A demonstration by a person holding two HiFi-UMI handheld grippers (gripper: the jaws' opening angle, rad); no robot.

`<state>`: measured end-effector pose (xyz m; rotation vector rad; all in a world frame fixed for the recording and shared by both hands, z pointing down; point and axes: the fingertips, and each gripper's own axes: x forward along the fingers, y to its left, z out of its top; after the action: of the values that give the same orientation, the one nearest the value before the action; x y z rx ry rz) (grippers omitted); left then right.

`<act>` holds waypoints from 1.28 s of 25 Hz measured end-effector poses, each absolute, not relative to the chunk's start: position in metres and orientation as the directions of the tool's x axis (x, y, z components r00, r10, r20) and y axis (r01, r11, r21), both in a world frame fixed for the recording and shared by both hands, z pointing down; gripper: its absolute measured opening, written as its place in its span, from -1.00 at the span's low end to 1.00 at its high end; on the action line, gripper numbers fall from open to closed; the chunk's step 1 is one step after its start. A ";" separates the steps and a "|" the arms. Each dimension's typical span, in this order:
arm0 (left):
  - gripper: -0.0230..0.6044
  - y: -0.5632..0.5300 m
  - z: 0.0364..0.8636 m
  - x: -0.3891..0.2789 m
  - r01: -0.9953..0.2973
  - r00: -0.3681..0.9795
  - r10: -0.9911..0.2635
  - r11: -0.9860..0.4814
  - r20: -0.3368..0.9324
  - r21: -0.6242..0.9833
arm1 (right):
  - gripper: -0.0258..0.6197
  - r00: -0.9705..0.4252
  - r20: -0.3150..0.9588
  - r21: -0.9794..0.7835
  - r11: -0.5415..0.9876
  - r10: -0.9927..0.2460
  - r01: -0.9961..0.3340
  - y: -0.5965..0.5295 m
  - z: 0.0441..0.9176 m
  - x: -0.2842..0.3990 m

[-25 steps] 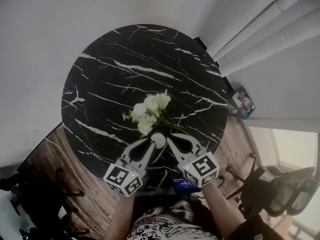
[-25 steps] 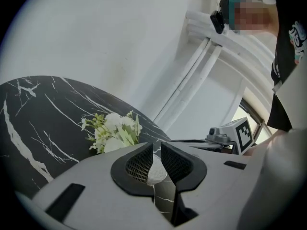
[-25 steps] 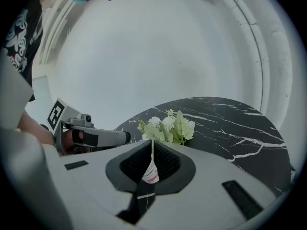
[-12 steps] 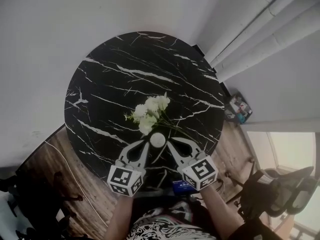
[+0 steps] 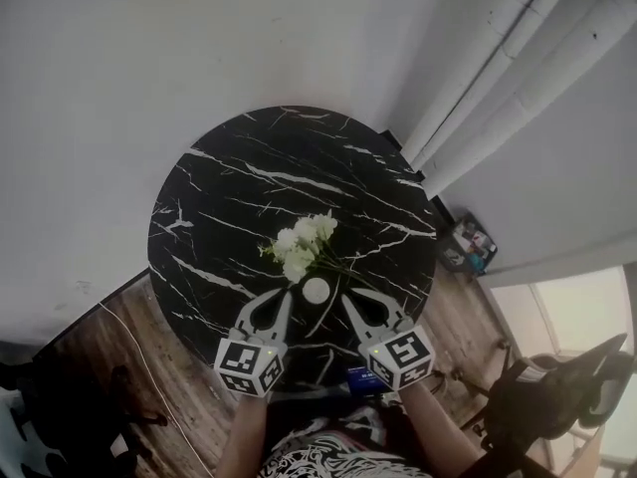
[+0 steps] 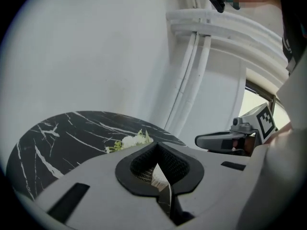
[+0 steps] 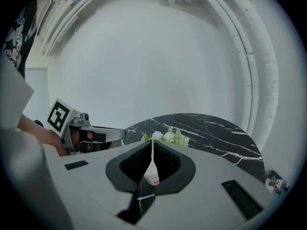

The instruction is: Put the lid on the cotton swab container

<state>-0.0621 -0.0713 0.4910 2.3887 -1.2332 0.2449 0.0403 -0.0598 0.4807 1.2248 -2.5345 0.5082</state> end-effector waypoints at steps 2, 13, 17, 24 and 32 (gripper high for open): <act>-0.88 -0.070 0.477 -0.063 -0.812 0.581 -0.750 -0.507 0.315 0.290 | -0.84 -0.603 0.381 -0.185 0.582 -0.701 -0.792 -0.055 0.472 0.039; -0.88 -0.067 0.444 -0.076 -0.871 0.491 -0.809 -0.462 0.324 0.166 | -0.84 -0.576 0.324 -0.169 0.553 -0.750 -0.816 -0.044 0.443 0.045; -0.88 -0.062 0.423 -0.075 -0.869 0.491 -0.824 -0.485 0.284 0.096 | -0.84 -0.552 0.302 -0.162 0.529 -0.777 -0.833 -0.043 0.433 0.053; -0.88 -0.056 0.404 -0.070 -0.866 0.493 -0.834 -0.496 0.249 0.055 | -0.85 -0.528 0.265 -0.134 0.511 -0.807 -0.849 -0.040 0.419 0.061; -0.88 -0.052 0.408 -0.074 -0.878 0.475 -0.844 -0.475 0.251 0.064 | -0.86 -0.514 0.286 -0.107 0.506 -0.809 -0.856 -0.035 0.424 0.063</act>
<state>-0.0738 -0.0515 0.4078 2.5356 -1.4968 0.2749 0.0632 -0.0355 0.4238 1.4270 -2.5490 0.3490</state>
